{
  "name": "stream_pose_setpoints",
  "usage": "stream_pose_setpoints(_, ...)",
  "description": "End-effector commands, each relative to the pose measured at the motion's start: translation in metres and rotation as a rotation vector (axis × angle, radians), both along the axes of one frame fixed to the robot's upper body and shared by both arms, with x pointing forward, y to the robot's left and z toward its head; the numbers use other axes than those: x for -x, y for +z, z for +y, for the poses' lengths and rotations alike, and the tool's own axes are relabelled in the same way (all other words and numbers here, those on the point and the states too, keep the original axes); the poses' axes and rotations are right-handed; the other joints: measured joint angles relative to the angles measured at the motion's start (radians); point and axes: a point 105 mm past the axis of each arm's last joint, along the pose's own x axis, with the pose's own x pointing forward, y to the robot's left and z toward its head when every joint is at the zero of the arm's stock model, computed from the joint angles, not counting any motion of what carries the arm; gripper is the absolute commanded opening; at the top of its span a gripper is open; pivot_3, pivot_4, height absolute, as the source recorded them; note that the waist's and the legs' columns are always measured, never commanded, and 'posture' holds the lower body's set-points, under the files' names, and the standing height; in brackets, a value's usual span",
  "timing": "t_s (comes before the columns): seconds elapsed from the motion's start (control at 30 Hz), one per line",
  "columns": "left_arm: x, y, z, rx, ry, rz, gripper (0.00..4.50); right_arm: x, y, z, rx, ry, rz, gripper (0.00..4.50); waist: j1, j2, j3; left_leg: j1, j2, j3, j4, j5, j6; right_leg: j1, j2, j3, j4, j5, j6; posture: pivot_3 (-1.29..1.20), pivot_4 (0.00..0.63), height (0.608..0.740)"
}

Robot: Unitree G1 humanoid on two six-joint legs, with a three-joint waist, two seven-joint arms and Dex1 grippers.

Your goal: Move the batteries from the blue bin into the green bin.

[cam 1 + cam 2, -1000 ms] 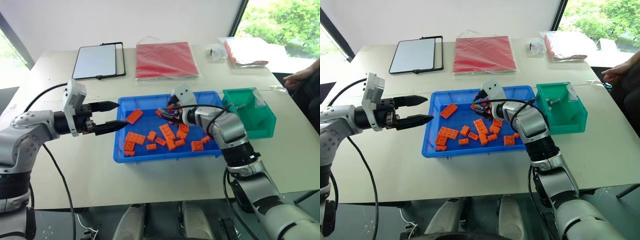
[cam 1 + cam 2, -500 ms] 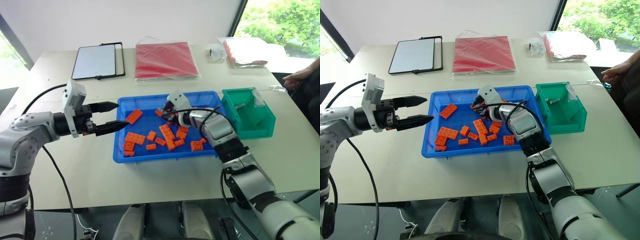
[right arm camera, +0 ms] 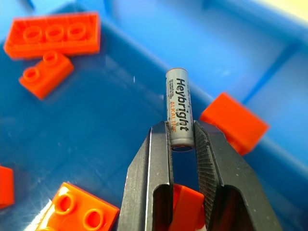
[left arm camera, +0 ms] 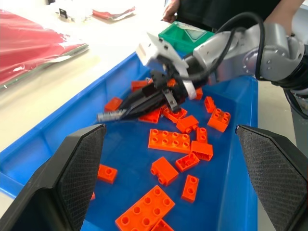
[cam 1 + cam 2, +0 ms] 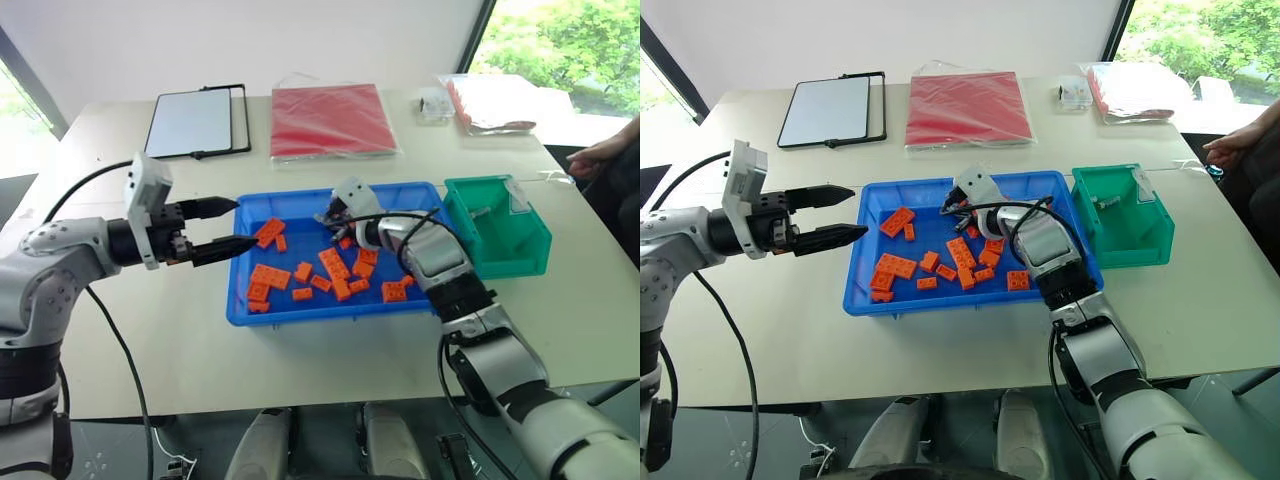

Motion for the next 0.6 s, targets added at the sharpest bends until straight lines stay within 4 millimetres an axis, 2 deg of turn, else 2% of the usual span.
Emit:
stream_pose_setpoints(0.03,-0.002,0.008,-0.002,-0.002,-0.020,-0.043,4.50,0.005,0.067,-0.008,-0.256,-0.072,-0.060,0.14,0.000,0.000,0.000,0.000,0.000,0.000,0.000,0.000,0.000,0.000,0.000,0.000,0.000,0.000,0.000,0.00,0.150,0.731)
stream_pose_setpoints(0.13,-0.005,0.007,-0.003,0.000,-0.030,-0.045,4.50,0.009,0.072,-0.020,-0.348,-0.132,-0.003,0.14,0.002,0.000,0.000,0.000,0.000,0.000,0.000,0.000,0.000,0.000,0.000,0.000,0.000,0.000,0.000,0.00,0.150,0.731)
stream_pose_setpoints(0.2,-0.008,0.008,-0.007,0.006,-0.045,-0.050,4.50,0.014,0.061,-0.022,-0.327,-0.142,0.015,0.14,0.002,0.000,0.000,0.000,0.000,0.000,0.000,0.000,0.000,0.000,0.000,0.000,0.000,0.000,0.000,0.00,0.150,0.731)
stream_pose_setpoints(0.3,-0.010,0.009,-0.010,0.010,-0.060,-0.056,4.50,0.022,0.042,-0.013,-0.300,-0.123,0.055,0.14,0.001,0.000,0.000,0.000,0.000,0.000,0.000,0.000,0.000,0.000,0.000,0.000,0.000,0.000,0.000,0.00,0.150,0.731)
stream_pose_setpoints(0.57,-0.011,0.011,-0.008,0.000,-0.061,-0.061,4.50,0.039,0.017,0.003,-0.240,-0.065,0.116,4.15,-0.019,0.000,0.000,0.000,0.000,0.000,0.000,0.000,0.000,0.000,0.000,0.000,0.001,0.000,0.000,0.00,0.150,0.731)
stream_pose_setpoints(0.6,-0.011,0.012,-0.007,-0.001,-0.058,-0.062,4.50,0.039,0.017,0.003,-0.232,-0.060,0.114,4.45,-0.020,0.000,0.000,0.000,0.000,0.000,0.000,0.000,0.000,0.000,0.000,0.000,0.001,0.000,0.000,0.00,0.150,0.731)
